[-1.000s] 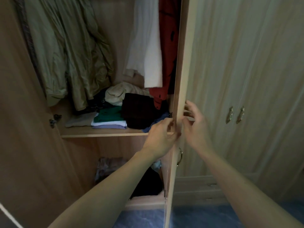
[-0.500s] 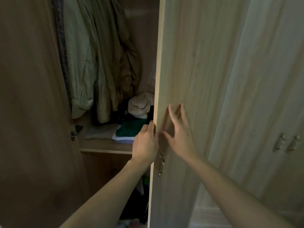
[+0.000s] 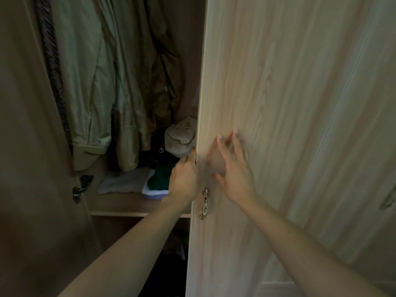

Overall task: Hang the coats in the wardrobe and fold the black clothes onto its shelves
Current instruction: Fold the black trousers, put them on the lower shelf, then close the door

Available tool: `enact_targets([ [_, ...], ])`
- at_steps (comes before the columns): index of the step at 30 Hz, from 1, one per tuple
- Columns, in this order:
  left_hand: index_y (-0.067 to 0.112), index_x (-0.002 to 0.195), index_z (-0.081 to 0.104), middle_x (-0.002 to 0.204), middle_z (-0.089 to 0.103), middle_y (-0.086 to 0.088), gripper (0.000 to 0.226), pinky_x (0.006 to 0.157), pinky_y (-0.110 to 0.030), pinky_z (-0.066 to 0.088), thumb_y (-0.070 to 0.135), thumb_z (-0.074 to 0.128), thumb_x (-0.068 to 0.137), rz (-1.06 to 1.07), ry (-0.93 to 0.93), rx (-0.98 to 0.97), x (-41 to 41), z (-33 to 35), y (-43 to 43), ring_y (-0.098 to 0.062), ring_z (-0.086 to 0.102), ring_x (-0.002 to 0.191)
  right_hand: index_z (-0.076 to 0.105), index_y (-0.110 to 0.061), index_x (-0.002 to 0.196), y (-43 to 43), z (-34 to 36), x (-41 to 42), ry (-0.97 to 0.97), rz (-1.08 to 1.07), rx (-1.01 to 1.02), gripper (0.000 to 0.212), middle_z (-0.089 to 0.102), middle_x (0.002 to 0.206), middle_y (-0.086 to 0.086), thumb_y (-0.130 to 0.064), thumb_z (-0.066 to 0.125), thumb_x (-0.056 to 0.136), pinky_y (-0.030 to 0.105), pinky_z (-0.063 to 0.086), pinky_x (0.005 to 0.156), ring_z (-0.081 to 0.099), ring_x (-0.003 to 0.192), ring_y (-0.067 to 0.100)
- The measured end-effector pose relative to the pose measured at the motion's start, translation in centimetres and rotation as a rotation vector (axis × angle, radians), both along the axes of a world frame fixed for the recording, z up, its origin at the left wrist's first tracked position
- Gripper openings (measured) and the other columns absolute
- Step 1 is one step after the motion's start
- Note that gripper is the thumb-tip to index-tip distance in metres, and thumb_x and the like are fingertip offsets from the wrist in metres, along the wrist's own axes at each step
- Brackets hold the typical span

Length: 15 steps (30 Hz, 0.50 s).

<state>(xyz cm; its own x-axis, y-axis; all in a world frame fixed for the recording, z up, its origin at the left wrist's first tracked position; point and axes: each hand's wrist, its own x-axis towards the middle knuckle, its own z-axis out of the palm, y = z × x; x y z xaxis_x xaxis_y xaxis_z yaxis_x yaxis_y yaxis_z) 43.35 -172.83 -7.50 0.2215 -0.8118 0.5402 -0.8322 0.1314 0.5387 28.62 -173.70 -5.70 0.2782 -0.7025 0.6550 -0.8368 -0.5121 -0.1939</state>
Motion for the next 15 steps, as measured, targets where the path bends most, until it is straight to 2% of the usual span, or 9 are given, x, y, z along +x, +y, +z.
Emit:
enact_targets([
  [3,0.012,0.13,0.044,0.112,0.061,-0.016,0.034,0.079,-0.047,0.052,0.02,0.044,0.097,0.056,-0.045,0.078,0.1,0.4,-1.0,-0.038,0.061,0.096,0.01,-0.035,0.154,-0.8,0.6,-0.1,0.049,-0.02,0.002,0.101,-0.011,0.163,0.001,-0.02,0.076,0.079,0.033,0.041,0.103,0.005,0.149,0.028],
  [5,0.009,0.131,0.039,0.116,0.059,-0.017,0.037,0.076,-0.044,0.049,0.018,0.044,0.095,0.07,-0.082,0.162,-0.2,0.7,-1.4,-0.04,0.06,0.099,0.011,-0.034,0.153,-1.3,1.2,-0.2,0.076,-0.035,0.027,0.096,-0.011,0.163,-0.001,-0.023,0.073,0.081,0.037,0.049,0.096,0.007,0.149,0.026],
  [8,0.007,0.141,0.026,0.123,0.055,-0.019,0.057,0.075,-0.043,0.043,0.022,0.05,0.092,0.027,-0.094,0.249,-0.2,1.2,-1.6,-0.041,0.056,0.106,0.015,-0.03,0.153,-2.4,1.9,-0.2,0.097,-0.024,0.068,0.09,-0.011,0.163,-0.002,-0.029,0.071,0.083,0.038,0.045,0.102,0.006,0.149,0.025],
  [11,0.023,0.15,0.011,0.127,0.055,-0.015,0.076,0.084,-0.047,0.05,0.032,0.054,0.088,-0.07,-0.116,0.308,0.3,1.7,-0.9,-0.038,0.055,0.11,0.019,-0.023,0.152,-3.6,2.3,-0.2,0.102,0.008,0.109,0.085,-0.01,0.163,0.0,-0.032,0.069,0.084,0.041,0.039,0.108,0.003,0.149,0.026],
  [13,0.028,0.15,0.013,0.13,0.053,-0.01,0.074,0.088,-0.048,0.05,0.033,0.055,0.09,-0.055,-0.181,0.32,0.4,2.1,0.5,-0.035,0.053,0.115,0.02,-0.02,0.151,-4.0,2.4,-0.1,0.092,0.019,0.124,0.082,-0.01,0.163,0.002,-0.032,0.067,0.085,0.043,0.037,0.11,0.002,0.15,0.027],
  [15,0.023,0.149,0.023,0.137,0.049,-0.008,0.066,0.097,-0.047,0.046,0.033,0.056,0.093,0.017,-0.202,0.287,0.7,2.5,2.3,-0.031,0.047,0.125,0.018,-0.018,0.151,-3.9,2.2,0.3,0.074,0.023,0.136,0.084,-0.012,0.163,0.005,-0.033,0.067,0.085,0.045,0.037,0.111,-0.002,0.15,0.029],
])
